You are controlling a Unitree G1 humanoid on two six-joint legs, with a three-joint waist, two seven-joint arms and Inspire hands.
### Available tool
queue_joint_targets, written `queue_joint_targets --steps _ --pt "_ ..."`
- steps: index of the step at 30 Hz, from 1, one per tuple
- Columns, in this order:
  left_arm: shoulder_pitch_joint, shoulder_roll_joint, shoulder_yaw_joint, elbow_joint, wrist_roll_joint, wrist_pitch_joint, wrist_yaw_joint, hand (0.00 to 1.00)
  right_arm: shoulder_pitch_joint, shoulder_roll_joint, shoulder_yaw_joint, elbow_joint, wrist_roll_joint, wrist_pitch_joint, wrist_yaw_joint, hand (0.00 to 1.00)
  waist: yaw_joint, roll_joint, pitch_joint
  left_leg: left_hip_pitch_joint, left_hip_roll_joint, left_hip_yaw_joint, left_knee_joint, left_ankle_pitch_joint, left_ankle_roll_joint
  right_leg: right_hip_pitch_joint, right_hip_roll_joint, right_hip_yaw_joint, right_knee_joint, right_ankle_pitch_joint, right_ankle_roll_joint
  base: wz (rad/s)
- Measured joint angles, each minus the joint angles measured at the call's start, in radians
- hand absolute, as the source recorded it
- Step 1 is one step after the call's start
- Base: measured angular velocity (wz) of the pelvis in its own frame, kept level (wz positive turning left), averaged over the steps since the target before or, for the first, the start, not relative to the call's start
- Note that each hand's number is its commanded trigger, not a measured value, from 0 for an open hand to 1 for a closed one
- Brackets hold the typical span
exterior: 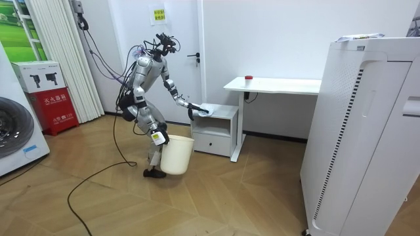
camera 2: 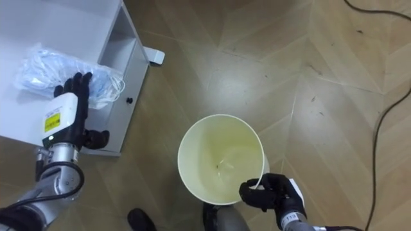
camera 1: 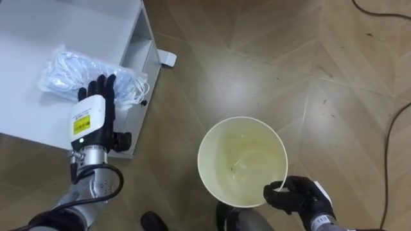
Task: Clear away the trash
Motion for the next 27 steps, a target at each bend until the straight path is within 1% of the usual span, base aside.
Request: queue_joint_targets --steps 3,6,11,16,20,22,23,25,26,27 --pt "-0.007 0.014 -0.001 -0.007 0.000 0.013 -0.004 1.00 0.000 0.000 0.000 0.002 0.001 0.015 -0.001 1.00 0.001 0.000 0.0000 0.010 -0.001 -0.002 -0.003 0.000 0.000 0.014 0.000 -0.003 -0.004 0.000 0.000 0.00" --pt "-0.007 0.016 -0.001 -0.016 0.003 0.022 -0.004 1.00 0.000 0.001 0.001 0.004 0.001 0.023 -0.001 1.00 0.002 0.000 0.0000 0.023 -0.001 -0.002 -0.014 -0.003 0.004 0.026 -0.001 -0.005 -0.007 0.000 0.000 0.00" --pt "0.002 0.017 -0.002 -0.026 0.006 0.030 -0.005 1.00 0.001 0.000 0.001 0.002 0.007 0.030 -0.003 1.00 0.009 0.001 -0.0005 0.032 -0.002 0.000 -0.018 -0.003 0.004 0.032 -0.001 -0.004 -0.009 0.000 0.000 0.00" --pt "0.009 0.015 -0.002 -0.028 0.006 0.031 -0.023 1.00 0.004 0.001 0.001 0.002 0.040 0.033 -0.003 1.00 0.014 0.002 -0.0013 0.037 -0.001 0.000 -0.021 -0.003 0.004 0.038 -0.001 -0.006 -0.014 0.000 0.000 0.00" --pt "0.013 0.017 -0.002 -0.023 -0.014 0.017 -0.039 1.00 0.010 0.001 0.012 0.000 0.044 0.032 -0.011 1.00 0.017 0.002 -0.0015 0.043 -0.001 -0.001 -0.011 -0.003 0.004 0.047 0.002 -0.006 -0.015 0.000 0.001 0.00" --pt "0.023 0.015 -0.002 -0.017 -0.023 0.006 -0.040 1.00 0.014 0.001 0.022 -0.001 0.043 0.028 -0.012 1.00 0.016 0.002 -0.0014 0.052 -0.001 0.000 -0.011 -0.003 0.004 0.055 0.001 -0.006 -0.015 0.000 0.001 0.00" --pt "0.037 0.013 -0.002 -0.016 -0.027 0.000 -0.039 1.00 0.018 0.001 0.032 -0.001 0.043 0.021 -0.011 1.00 0.015 0.001 -0.0016 0.061 -0.001 0.001 -0.012 -0.003 0.004 0.063 0.001 -0.005 -0.016 0.000 0.001 0.00" --pt "0.062 0.006 -0.002 -0.015 -0.029 -0.011 -0.039 1.00 0.030 0.001 0.043 -0.003 0.042 0.013 -0.012 1.00 0.015 0.000 -0.0021 0.072 -0.002 0.001 -0.015 -0.003 0.004 0.076 0.001 -0.005 -0.018 0.000 0.001 0.00" --pt "0.074 -0.001 -0.002 -0.020 -0.051 -0.020 -0.038 1.00 0.031 0.001 0.050 -0.004 0.042 0.007 -0.012 1.00 0.015 0.001 -0.0023 0.074 -0.001 0.000 -0.018 -0.003 0.005 0.078 0.001 -0.006 -0.018 0.000 0.001 0.00" --pt "0.076 -0.011 -0.002 -0.022 -0.077 -0.021 -0.038 1.00 0.031 0.002 0.050 -0.003 0.041 0.001 -0.012 1.00 0.015 0.000 -0.0024 0.075 -0.001 0.000 -0.021 -0.002 0.007 0.080 0.001 -0.006 -0.018 0.001 0.003 0.00"
